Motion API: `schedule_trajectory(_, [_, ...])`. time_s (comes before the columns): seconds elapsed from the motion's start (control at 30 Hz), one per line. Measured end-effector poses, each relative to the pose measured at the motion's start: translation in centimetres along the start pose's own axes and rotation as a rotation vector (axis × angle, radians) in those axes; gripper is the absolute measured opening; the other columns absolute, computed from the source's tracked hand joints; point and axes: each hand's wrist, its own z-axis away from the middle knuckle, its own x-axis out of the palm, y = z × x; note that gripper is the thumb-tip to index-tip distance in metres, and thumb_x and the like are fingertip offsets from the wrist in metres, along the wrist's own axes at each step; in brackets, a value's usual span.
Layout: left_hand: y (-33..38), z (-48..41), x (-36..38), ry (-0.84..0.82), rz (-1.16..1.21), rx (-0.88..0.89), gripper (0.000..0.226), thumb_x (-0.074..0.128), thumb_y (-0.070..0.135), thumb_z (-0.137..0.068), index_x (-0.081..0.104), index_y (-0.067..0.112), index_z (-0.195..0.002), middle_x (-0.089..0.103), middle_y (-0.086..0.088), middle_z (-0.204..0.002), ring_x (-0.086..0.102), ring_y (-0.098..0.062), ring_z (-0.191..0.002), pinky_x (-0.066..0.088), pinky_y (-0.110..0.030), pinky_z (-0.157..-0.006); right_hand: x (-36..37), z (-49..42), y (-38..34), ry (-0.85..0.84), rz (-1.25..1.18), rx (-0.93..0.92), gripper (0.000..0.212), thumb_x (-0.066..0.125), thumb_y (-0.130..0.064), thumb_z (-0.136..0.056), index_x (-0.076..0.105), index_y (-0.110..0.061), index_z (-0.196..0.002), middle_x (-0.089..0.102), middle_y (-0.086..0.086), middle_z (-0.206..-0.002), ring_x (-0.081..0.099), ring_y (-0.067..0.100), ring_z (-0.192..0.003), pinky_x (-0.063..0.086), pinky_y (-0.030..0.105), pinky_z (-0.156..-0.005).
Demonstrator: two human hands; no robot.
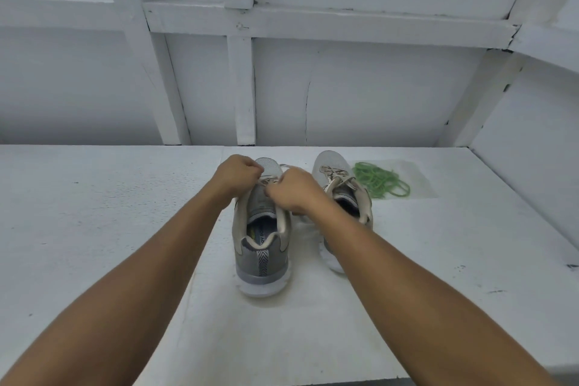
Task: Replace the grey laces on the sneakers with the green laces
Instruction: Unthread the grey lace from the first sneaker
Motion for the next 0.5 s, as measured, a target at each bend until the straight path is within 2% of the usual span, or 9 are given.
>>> schedule_trajectory(0.1, [0.2,-0.7,-0.1,-0.076,-0.174,0.019,0.02,0.058,0.016,-0.091,0.075,0.01,-0.1,0.067,-0.004,-0.104,0.058,-0.02,-0.098,0.05,-0.032,-0.087,0.7,0.1,0.8,0.04,-0.11,0.028,0.019,0.046,-0.03,-0.09,0.056,-0.014,-0.086,0.06,0.009,-0.093,0.058,0.027,-0.089,0.04,0.029,-0.067])
schedule_trajectory(0.17, [0.3,-1.0,0.0,-0.123,-0.273,0.023,0.019,0.062,0.021,-0.089,0.075,0.013,-0.099,0.068,-0.005,-0.102,0.06,-0.022,-0.097,0.053,-0.033,-0.083,0.8,0.4,1.1,0.075,-0.18,0.042,0.021,0.041,-0.024,-0.094,0.058,-0.011,-0.09,0.059,0.009,-0.095,0.055,0.027,-0.092,0.039,0.029,-0.071])
schedule_trajectory(0.3, [0.7,-1.4,-0.1,-0.207,-0.363,0.033,0.01,0.066,0.026,-0.087,0.072,0.023,-0.092,0.066,-0.004,-0.096,0.063,-0.023,-0.088,0.056,-0.03,-0.063,1.8,0.6,1.5,0.104,-0.516,0.192,0.026,0.036,-0.012,-0.096,0.057,-0.012,-0.082,0.056,0.003,-0.086,0.051,0.024,-0.09,0.038,0.03,-0.072])
schedule_trajectory(0.4, [1.1,-1.6,-0.1,-0.271,-0.428,0.051,0.005,0.071,0.029,-0.084,0.07,0.026,-0.088,0.062,0.001,-0.088,0.061,-0.019,-0.078,0.052,-0.026,-0.05,2.5,0.3,1.6,0.088,-0.713,0.297,0.031,0.034,-0.014,-0.096,0.063,-0.008,-0.104,0.064,0.01,-0.103,0.06,0.026,-0.098,0.047,0.032,-0.074])
schedule_trajectory(0.5, [1.2,-1.8,0.1,-0.29,-0.497,0.059,0.008,0.071,0.029,-0.084,0.069,0.023,-0.087,0.061,-0.001,-0.089,0.061,-0.018,-0.074,0.05,-0.025,-0.046,3.0,0.5,1.7,0.108,-0.852,0.341,0.028,0.037,-0.017,-0.097,0.063,-0.009,-0.105,0.062,0.006,-0.092,0.059,0.021,-0.083,0.044,0.029,-0.065])
